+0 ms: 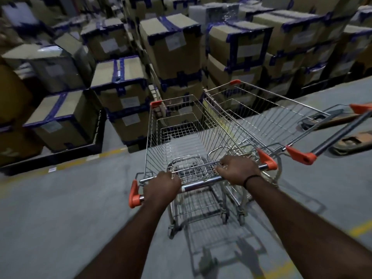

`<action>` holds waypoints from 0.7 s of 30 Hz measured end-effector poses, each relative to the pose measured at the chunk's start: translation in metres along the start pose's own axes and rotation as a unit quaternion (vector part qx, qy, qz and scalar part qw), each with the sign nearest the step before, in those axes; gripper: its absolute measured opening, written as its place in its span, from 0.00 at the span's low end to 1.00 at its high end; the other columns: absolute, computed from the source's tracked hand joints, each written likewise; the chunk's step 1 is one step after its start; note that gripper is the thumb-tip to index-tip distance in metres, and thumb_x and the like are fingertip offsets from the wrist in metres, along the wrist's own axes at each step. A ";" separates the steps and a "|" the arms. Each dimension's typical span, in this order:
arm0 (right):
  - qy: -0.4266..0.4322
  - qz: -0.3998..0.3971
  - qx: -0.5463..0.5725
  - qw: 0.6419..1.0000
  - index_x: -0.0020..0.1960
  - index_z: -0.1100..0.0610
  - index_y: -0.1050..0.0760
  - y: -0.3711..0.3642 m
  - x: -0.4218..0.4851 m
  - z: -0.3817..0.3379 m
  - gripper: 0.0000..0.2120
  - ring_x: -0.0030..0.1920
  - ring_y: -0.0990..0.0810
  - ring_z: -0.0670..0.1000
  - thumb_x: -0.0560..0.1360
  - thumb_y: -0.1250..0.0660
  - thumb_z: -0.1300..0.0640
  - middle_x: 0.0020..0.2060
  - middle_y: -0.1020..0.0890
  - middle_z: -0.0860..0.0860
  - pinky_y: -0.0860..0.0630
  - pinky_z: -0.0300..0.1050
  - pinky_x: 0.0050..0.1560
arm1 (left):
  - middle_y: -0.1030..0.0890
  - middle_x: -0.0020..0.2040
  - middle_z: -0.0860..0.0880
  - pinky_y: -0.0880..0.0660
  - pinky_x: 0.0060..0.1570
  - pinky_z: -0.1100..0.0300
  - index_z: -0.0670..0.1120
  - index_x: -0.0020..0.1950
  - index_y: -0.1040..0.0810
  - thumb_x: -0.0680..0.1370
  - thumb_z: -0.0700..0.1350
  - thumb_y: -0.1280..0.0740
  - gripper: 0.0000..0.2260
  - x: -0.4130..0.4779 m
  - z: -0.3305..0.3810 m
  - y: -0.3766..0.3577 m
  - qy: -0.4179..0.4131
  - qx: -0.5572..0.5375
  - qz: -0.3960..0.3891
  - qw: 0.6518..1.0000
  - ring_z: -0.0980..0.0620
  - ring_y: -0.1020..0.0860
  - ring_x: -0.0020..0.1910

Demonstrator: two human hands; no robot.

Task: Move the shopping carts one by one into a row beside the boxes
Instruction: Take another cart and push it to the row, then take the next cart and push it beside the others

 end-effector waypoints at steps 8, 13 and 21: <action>0.037 -0.010 0.022 0.999 0.65 0.48 0.23 0.005 0.015 -0.001 0.32 0.57 0.20 0.53 0.73 0.46 0.28 0.57 0.17 0.51 0.23 0.49 0.57 | 0.21 0.58 0.47 0.26 0.57 0.44 0.50 0.57 0.21 0.77 0.64 0.48 0.25 0.010 0.006 0.001 -0.001 0.038 0.002 0.999 0.44 0.23 0.57; 0.061 0.027 0.009 0.998 0.61 0.50 0.20 0.023 0.017 -0.030 0.25 0.53 0.18 0.55 0.75 0.42 0.35 0.51 0.15 0.52 0.22 0.49 0.55 | 0.19 0.56 0.49 0.26 0.55 0.48 0.50 0.58 0.19 0.78 0.65 0.41 0.23 0.000 0.006 0.020 -0.011 0.015 0.066 0.998 0.45 0.22 0.58; 0.205 0.040 0.032 0.977 0.64 0.50 0.20 0.040 -0.014 -0.154 0.21 0.62 0.21 0.54 0.78 0.36 0.40 0.61 0.17 0.50 0.25 0.50 0.61 | 0.20 0.61 0.52 0.26 0.57 0.49 0.51 0.63 0.20 0.78 0.64 0.39 0.23 -0.053 -0.046 0.083 0.038 -0.020 0.149 0.988 0.47 0.24 0.60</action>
Point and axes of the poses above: each hand's wrist, its own x-axis towards the middle knuckle, its own y-axis out of the back of the hand, z = x × y, the point moved 8 cm from there along x, towards the middle knuckle
